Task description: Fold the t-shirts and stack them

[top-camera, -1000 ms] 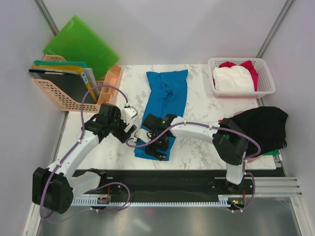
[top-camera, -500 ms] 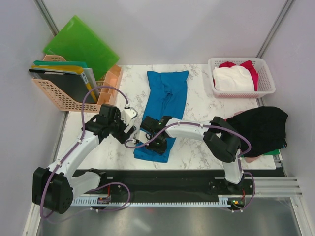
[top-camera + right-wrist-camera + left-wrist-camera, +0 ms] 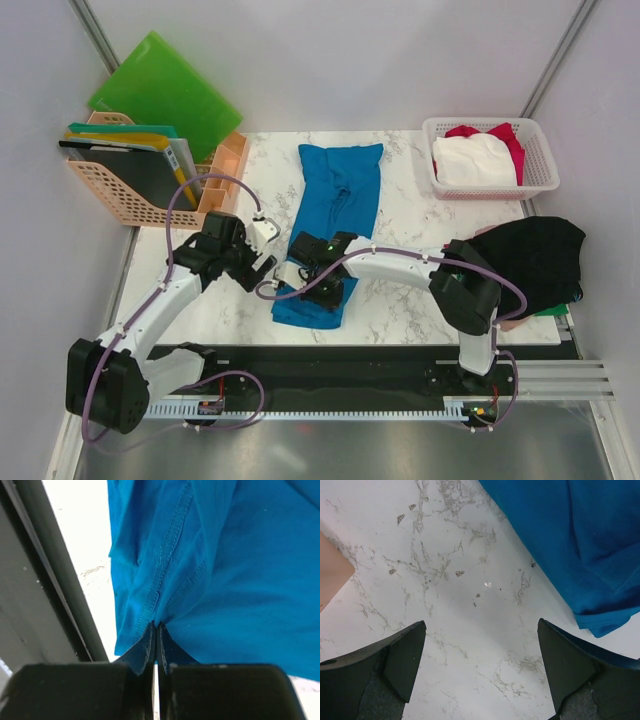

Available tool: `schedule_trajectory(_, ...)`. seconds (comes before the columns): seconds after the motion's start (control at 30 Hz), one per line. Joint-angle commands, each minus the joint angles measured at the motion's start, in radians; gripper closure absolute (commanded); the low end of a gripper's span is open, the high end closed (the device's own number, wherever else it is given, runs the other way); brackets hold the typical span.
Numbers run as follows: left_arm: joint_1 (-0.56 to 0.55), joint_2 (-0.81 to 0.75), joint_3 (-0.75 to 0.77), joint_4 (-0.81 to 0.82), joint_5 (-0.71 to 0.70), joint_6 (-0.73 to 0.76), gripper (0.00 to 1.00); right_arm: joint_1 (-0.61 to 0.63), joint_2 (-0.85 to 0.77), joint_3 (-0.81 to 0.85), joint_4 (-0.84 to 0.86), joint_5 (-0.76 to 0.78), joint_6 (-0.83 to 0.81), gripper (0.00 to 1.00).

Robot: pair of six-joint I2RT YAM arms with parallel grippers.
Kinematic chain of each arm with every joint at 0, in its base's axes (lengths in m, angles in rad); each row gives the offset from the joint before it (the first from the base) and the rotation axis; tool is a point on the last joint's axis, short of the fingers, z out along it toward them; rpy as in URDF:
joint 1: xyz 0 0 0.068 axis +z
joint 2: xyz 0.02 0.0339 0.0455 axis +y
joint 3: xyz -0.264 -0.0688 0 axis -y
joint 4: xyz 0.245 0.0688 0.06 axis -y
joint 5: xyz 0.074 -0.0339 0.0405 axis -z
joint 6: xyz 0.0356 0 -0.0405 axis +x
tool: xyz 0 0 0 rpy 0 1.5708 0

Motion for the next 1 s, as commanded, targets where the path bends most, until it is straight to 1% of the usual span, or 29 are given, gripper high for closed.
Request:
schedule_trajectory(0.0,0.003,0.013,0.009,0.050,0.009,0.027,0.00,0.010,-0.074,0.049,-0.049,0.009,-0.002,0.98)
schedule_trajectory(0.07,0.003,0.025,0.010,0.055,0.011,0.026,0.00,0.013,-0.084,0.052,-0.066,0.008,-0.005,0.98)
schedule_trajectory(0.17,0.003,0.028,0.012,0.060,0.009,0.026,0.00,0.018,-0.091,0.047,-0.098,-0.040,-0.012,0.98)
schedule_trajectory(0.33,0.002,0.030,0.018,0.063,0.001,0.035,0.00,0.030,-0.084,0.007,-0.173,-0.172,-0.077,0.97)
schedule_trajectory(0.4,0.003,0.036,0.024,0.063,-0.002,0.036,0.00,0.034,-0.081,-0.020,-0.195,-0.192,-0.092,0.92)
schedule_trajectory(0.43,0.003,0.037,0.027,0.063,-0.002,0.038,0.00,0.039,-0.081,-0.030,-0.201,-0.201,-0.110,0.82)
schedule_trajectory(0.47,0.003,0.047,0.029,0.063,-0.002,0.036,0.00,0.041,-0.082,-0.039,-0.210,-0.208,-0.121,0.45)
schedule_trajectory(0.5,0.002,0.051,0.032,0.061,-0.002,0.038,0.00,0.042,-0.093,-0.059,-0.207,-0.210,-0.129,0.26)
schedule_trajectory(0.53,0.002,0.056,0.036,0.061,-0.002,0.036,0.00,0.044,-0.100,-0.068,-0.204,-0.213,-0.141,0.02)
schedule_trajectory(0.7,0.003,0.073,0.046,0.063,0.008,0.029,0.00,0.042,-0.146,-0.092,-0.198,-0.157,-0.149,0.02)
schedule_trajectory(0.8,0.002,0.064,0.043,0.067,0.021,0.024,0.00,0.031,-0.204,-0.091,-0.178,-0.065,-0.131,0.02)
schedule_trajectory(0.83,0.003,0.056,0.039,0.066,0.027,0.019,0.00,0.021,-0.225,-0.091,-0.137,-0.034,-0.120,0.02)
schedule_trajectory(0.9,0.000,0.045,0.029,0.064,0.060,0.012,0.00,-0.013,-0.300,-0.103,-0.077,0.076,-0.091,0.02)
schedule_trajectory(0.93,0.002,0.041,0.024,0.057,0.075,0.012,0.00,-0.028,-0.327,-0.112,0.010,0.128,-0.083,0.02)
schedule_trajectory(0.97,-0.003,0.044,0.018,0.048,0.110,0.016,0.00,-0.050,-0.382,-0.146,0.053,0.202,-0.083,0.02)
